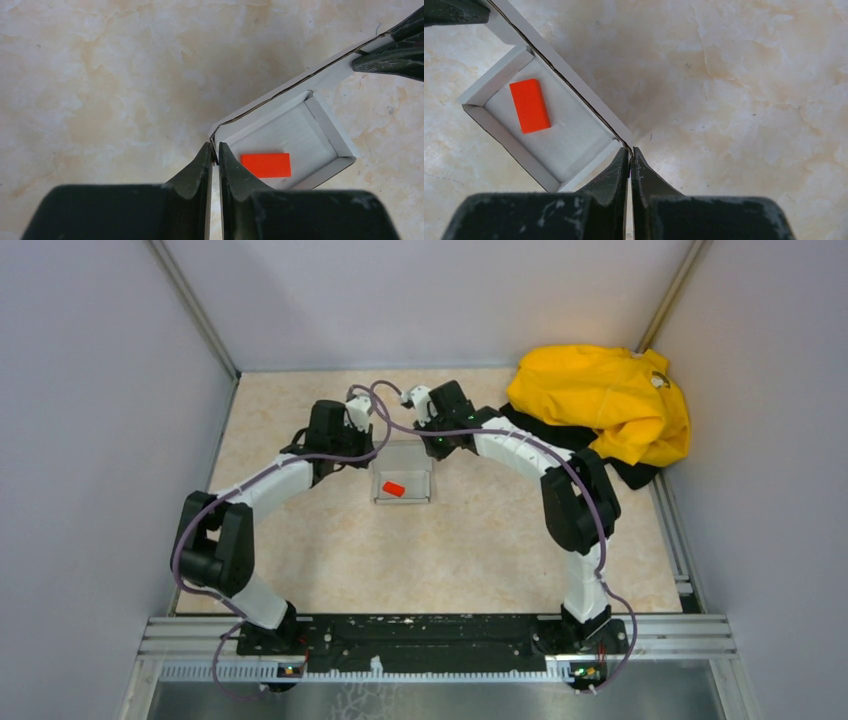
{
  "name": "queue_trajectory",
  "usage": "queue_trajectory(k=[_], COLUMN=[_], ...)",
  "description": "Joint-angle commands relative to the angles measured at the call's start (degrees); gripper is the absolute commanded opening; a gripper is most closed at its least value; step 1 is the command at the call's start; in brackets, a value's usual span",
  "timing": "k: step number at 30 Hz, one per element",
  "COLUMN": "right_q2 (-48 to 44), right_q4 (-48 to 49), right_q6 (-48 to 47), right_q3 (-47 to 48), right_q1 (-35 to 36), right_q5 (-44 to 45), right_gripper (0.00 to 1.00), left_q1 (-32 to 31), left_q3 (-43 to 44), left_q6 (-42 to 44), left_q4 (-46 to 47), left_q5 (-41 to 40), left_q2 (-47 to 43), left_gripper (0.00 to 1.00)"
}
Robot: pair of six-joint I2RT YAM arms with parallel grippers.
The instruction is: Fold the paper box
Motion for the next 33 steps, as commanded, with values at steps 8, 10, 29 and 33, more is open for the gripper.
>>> queue_trajectory(k=[8, 10, 29, 33], right_q2=[-0.04, -0.35, -9.71, -10.72], right_q4=[3.33, 3.66, 15.25, 18.87], right_q6=[5.86, 6.33, 15.13, 17.11], right_q3=[2.77, 2.49, -11.04, -13.92], right_q1=[3.25, 3.65, 6.16, 7.27], right_q5=[8.75, 9.82, 24.92, 28.25], right_gripper=[0.00, 0.00, 0.00, 0.00], left_q1=[-7.72, -8.27, -16.05, -18.13], left_q3=[4.56, 3.27, -5.47, -7.22], left_q6=[-6.62, -7.45, -10.55, -10.59], left_q4=[1.42, 2.99, 19.20, 23.23], left_q5=[-9.19, -9.86, -23.52, -26.58], left_q2=[4.01, 3.00, -5.07, -4.06], left_gripper=[0.13, 0.13, 0.14, 0.14])
